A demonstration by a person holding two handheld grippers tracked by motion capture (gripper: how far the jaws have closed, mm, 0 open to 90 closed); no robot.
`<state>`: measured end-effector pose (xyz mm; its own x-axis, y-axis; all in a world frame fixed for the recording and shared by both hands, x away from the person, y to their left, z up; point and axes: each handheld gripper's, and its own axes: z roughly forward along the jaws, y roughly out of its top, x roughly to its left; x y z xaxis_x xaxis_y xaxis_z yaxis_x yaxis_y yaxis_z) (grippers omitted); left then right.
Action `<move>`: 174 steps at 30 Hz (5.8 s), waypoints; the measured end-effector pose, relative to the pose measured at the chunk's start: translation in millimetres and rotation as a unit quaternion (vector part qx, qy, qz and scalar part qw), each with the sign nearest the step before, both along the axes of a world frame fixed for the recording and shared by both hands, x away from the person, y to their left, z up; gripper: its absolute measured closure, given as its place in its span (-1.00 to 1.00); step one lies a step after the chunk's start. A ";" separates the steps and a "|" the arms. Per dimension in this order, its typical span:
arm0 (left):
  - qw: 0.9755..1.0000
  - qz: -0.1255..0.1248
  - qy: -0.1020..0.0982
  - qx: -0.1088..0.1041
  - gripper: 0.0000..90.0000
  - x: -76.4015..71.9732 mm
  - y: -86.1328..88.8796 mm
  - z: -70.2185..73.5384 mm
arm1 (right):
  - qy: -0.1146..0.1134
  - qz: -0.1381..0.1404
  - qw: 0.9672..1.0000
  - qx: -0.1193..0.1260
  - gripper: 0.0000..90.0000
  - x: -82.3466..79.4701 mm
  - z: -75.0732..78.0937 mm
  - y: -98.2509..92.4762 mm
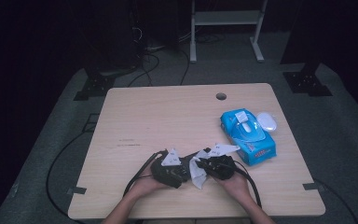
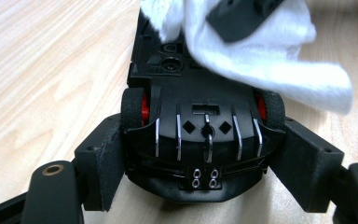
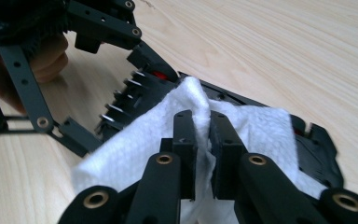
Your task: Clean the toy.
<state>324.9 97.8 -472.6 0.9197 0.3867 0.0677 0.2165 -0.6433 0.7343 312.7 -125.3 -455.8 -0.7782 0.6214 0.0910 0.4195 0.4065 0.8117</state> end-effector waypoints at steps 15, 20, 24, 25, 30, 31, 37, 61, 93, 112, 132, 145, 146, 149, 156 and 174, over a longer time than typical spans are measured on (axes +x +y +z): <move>1.000 -0.002 0.000 -0.006 -0.46 0.8 2.3 -0.9 | 0.006 -0.009 1.000 0.012 0.83 2.9 -3.0 -10.1; 1.000 -0.002 0.000 -0.005 -0.46 1.1 3.4 -0.6 | -0.014 -0.001 1.000 -0.016 0.82 3.5 -0.5 -5.0; 1.000 -0.002 0.001 -0.005 -0.46 1.1 3.8 -0.5 | -0.023 -0.047 0.998 -0.026 0.81 14.6 -4.4 -26.1; 1.000 -0.001 0.000 -0.004 -0.46 1.1 3.5 -0.3 | -0.018 -0.055 0.998 -0.021 0.81 16.2 -6.1 -30.2; 1.000 0.001 0.000 -0.005 -0.46 1.3 1.8 -0.6 | -0.012 -0.036 0.999 -0.003 0.81 14.2 -5.9 -22.8; 1.000 0.001 -0.001 -0.004 -0.46 1.2 1.7 -0.6 | -0.007 -0.017 1.000 0.007 0.81 12.4 -5.4 -18.2; 1.000 0.001 0.000 -0.006 -0.46 0.8 2.9 -0.5 | -0.022 -0.035 0.999 -0.025 0.81 15.3 -4.9 -21.7; 1.000 -0.004 -0.009 0.003 -0.46 0.2 1.8 -0.7 | 0.008 -0.010 1.000 0.009 0.81 11.5 -4.9 -17.0; 0.999 -0.015 -0.038 0.018 -0.46 -4.7 -5.4 -2.0 | -0.011 0.013 1.000 0.013 0.81 7.7 2.1 21.1; 0.998 -0.022 -0.047 0.025 -0.46 -6.5 -8.2 -3.1 | -0.025 -0.003 1.000 -0.010 0.81 24.5 7.5 25.7; 0.998 -0.024 -0.049 0.029 -0.46 -6.2 -9.5 -3.1 | -0.005 -0.053 0.999 -0.011 0.81 30.7 3.2 -15.8; 0.999 -0.020 -0.040 0.018 -0.46 -6.4 -7.6 -1.5 | -0.012 -0.059 0.998 -0.020 0.81 29.8 0.3 -21.1; 0.999 -0.020 -0.040 0.018 -0.46 -6.5 -8.3 -1.7 | -0.003 -0.062 0.998 -0.014 0.81 29.7 0.2 -24.0; 0.998 -0.022 -0.048 0.026 -0.46 -7.4 -9.0 -1.7 | -0.015 -0.057 0.998 -0.026 0.81 25.0 1.6 -19.3; 0.999 -0.021 -0.040 0.019 -0.46 -6.4 -7.4 -1.4 | -0.025 -0.082 0.995 -0.056 0.81 25.8 1.5 -26.5; 0.999 -0.020 -0.038 0.017 -0.46 -5.2 -4.7 -0.7 | -0.010 -0.095 0.994 -0.050 0.81 29.6 0.5 -31.8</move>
